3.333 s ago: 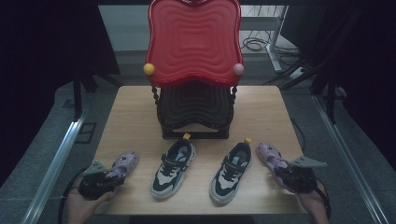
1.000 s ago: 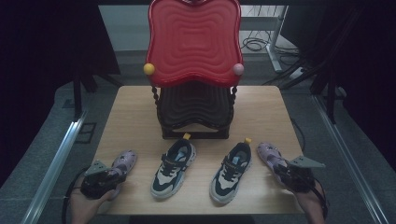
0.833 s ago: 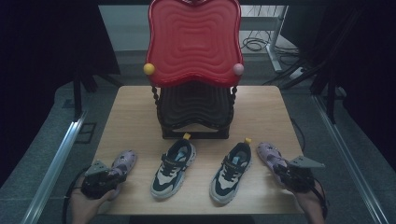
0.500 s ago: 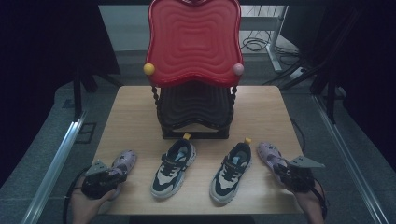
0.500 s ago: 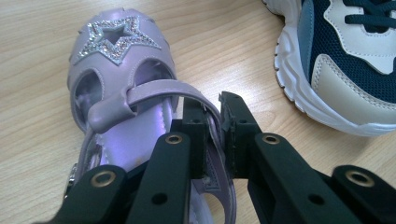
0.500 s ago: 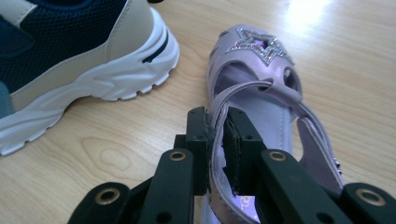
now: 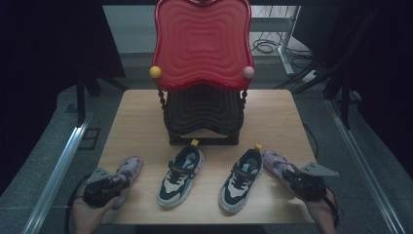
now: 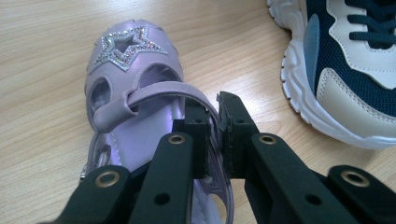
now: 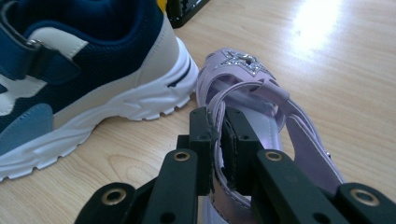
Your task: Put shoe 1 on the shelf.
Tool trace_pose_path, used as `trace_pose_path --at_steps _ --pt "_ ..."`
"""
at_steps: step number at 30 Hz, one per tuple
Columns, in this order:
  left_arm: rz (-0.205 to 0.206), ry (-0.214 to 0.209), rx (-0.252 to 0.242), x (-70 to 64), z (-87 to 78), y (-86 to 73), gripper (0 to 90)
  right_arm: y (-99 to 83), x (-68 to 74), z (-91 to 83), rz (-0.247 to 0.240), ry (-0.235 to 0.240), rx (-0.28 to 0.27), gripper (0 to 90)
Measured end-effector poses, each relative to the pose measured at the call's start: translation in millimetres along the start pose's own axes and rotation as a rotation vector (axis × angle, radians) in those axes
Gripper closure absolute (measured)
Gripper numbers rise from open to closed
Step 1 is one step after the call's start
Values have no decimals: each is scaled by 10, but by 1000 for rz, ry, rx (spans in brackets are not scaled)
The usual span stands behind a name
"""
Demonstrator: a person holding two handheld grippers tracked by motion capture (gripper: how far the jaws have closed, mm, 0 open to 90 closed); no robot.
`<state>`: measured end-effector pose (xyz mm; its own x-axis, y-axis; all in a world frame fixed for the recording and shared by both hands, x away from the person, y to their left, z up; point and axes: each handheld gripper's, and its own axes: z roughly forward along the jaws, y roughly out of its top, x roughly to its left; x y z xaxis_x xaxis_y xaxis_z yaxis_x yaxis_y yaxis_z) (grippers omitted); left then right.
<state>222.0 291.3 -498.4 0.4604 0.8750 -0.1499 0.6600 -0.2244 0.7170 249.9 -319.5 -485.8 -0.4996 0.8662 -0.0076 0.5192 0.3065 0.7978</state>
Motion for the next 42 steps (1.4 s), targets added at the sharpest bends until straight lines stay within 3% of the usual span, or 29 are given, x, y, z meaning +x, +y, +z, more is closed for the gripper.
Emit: trace_pose_path --at_steps 18,21,36,42 --pt "-16 11 -56 15 -76 21 852 41 -19 -103 14 -6 -39 837" --pt "-20 -8 -79 11 -105 35 853 54 -26 -143 18 -13 -51 838" --pt "-18 -37 -195 -33 -311 201 857 158 -56 -372 40 -40 -147 841" --pt "-6 -48 -225 -60 -371 327 858 217 -54 -445 64 -16 -200 842"
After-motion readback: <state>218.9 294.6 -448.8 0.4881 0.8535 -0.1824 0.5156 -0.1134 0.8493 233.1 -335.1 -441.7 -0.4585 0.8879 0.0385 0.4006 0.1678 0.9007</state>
